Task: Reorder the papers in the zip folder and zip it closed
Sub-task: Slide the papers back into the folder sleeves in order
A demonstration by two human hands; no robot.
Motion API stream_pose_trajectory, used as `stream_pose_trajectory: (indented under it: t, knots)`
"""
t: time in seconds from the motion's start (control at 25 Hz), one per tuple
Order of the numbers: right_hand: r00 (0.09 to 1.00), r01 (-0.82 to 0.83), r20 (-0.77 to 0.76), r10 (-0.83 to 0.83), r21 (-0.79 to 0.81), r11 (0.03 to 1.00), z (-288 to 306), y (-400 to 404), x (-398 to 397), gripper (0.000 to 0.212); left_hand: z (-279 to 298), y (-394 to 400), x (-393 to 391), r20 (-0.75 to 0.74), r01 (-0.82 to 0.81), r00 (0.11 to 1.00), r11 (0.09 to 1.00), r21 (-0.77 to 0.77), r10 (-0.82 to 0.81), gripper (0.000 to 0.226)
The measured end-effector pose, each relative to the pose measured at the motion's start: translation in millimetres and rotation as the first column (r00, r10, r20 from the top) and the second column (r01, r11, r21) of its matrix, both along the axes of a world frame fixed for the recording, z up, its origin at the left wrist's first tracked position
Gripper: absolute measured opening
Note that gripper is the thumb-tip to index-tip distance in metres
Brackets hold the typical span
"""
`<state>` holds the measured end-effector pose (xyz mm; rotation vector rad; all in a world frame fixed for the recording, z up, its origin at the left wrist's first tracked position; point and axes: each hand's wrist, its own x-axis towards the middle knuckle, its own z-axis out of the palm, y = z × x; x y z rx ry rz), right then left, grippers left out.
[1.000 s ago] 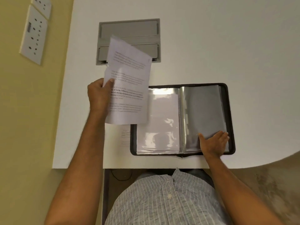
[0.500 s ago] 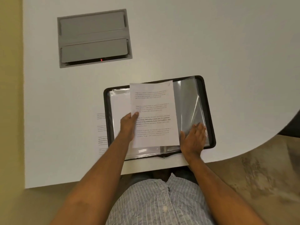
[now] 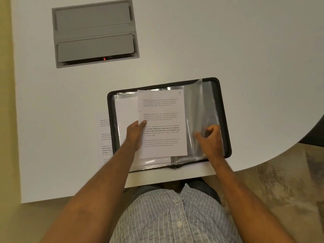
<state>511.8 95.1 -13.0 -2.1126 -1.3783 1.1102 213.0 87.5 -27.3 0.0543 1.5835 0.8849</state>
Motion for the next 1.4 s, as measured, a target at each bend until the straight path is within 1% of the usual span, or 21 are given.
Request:
stream_pose_trajectory:
  t: [0.04,0.08,0.12,0.2,0.24,0.36,0.48,0.64,0.68,0.76,0.8,0.88,0.92,1.0,1.04,1.08,1.16,1.2,1.24,1.36,1.4]
  knots:
    - [0.997,0.044,-0.055,-0.045,-0.030,0.999,4,6,2,0.057,0,0,0,-0.003,0.006,1.000,1.000,0.000,-0.006,0.017]
    - [0.995,0.072,-0.073,-0.075,-0.039,0.997,8,12,4,0.060,0,-1,0,-0.007,0.010,1.000,1.000,-0.002,-0.010,0.018]
    - [0.995,0.084,-0.052,-0.086,-0.032,0.996,10,18,8,0.055,0,-2,1,-0.010,0.012,1.000,1.000,-0.004,-0.012,0.018]
    - [0.996,0.084,0.025,-0.084,-0.007,0.996,11,28,14,0.029,2,-2,3,-0.023,0.025,0.999,1.000,0.003,-0.025,0.019]
    - [0.995,0.083,0.050,-0.082,-0.010,0.997,11,31,17,0.022,5,-2,3,-0.034,0.035,0.999,0.999,0.006,-0.035,0.019]
    - [0.994,0.077,0.081,-0.074,-0.038,0.996,7,35,24,0.024,6,0,5,-0.032,0.033,0.999,0.999,0.027,-0.032,0.019]
    - [0.996,0.048,0.076,-0.044,-0.053,0.997,6,34,29,0.026,7,2,8,-0.012,0.019,1.000,0.999,0.049,-0.019,0.020]
    - [0.996,0.003,0.094,-0.003,0.002,1.000,10,37,34,0.030,11,9,15,0.032,-0.028,0.999,0.997,0.066,0.026,0.018]
    - [0.994,-0.015,0.108,0.014,0.010,1.000,11,38,37,0.026,11,12,18,0.045,-0.040,0.998,0.996,0.074,0.036,0.018]
    - [0.995,-0.021,0.096,0.024,-0.033,0.999,14,41,41,0.021,11,18,24,0.079,-0.072,0.995,0.993,0.098,0.064,0.020]
    - [0.998,0.004,0.063,0.000,-0.066,0.998,16,43,43,0.023,12,21,27,0.099,-0.092,0.992,0.990,0.108,0.081,0.022]
    - [0.998,0.057,-0.026,-0.060,-0.117,0.992,20,47,49,0.036,14,27,35,0.133,-0.106,0.987,0.987,0.121,0.090,0.026]
    - [0.996,0.049,-0.072,-0.059,-0.132,0.990,21,50,51,0.043,15,31,40,0.145,-0.096,0.986,0.987,0.126,0.077,0.029]
    - [0.982,-0.027,-0.186,-0.007,-0.179,0.983,24,60,54,0.053,17,38,52,0.149,-0.058,0.988,0.989,0.135,0.037,0.032]
    - [0.967,-0.061,-0.254,0.009,-0.198,0.978,26,67,55,0.052,17,41,58,0.147,-0.044,0.989,0.990,0.134,0.024,0.032]
    - [0.950,-0.087,-0.313,0.014,-0.221,0.971,28,76,56,0.043,17,46,65,0.143,-0.036,0.990,0.991,0.131,0.017,0.030]
    - [0.903,-0.094,-0.429,-0.041,-0.288,0.953,32,96,55,0.021,18,55,76,0.128,-0.024,0.992,0.992,0.122,0.009,0.025]
    - [0.877,-0.101,-0.476,-0.068,-0.322,0.941,33,107,54,0.020,18,59,80,0.121,-0.018,0.993,0.993,0.116,0.004,0.024]
    - [0.859,-0.121,-0.505,-0.079,-0.351,0.928,33,118,54,0.026,18,63,84,0.117,-0.012,0.993,0.994,0.110,-0.001,0.023]
    - [0.813,-0.212,-0.577,-0.078,-0.418,0.883,29,152,55,0.053,17,76,95,0.104,0.021,0.994,0.994,0.107,-0.032,0.024]
    - [0.797,-0.230,-0.598,-0.084,-0.429,0.874,28,161,54,0.055,16,79,98,0.096,0.032,0.994,0.994,0.107,-0.043,0.025]
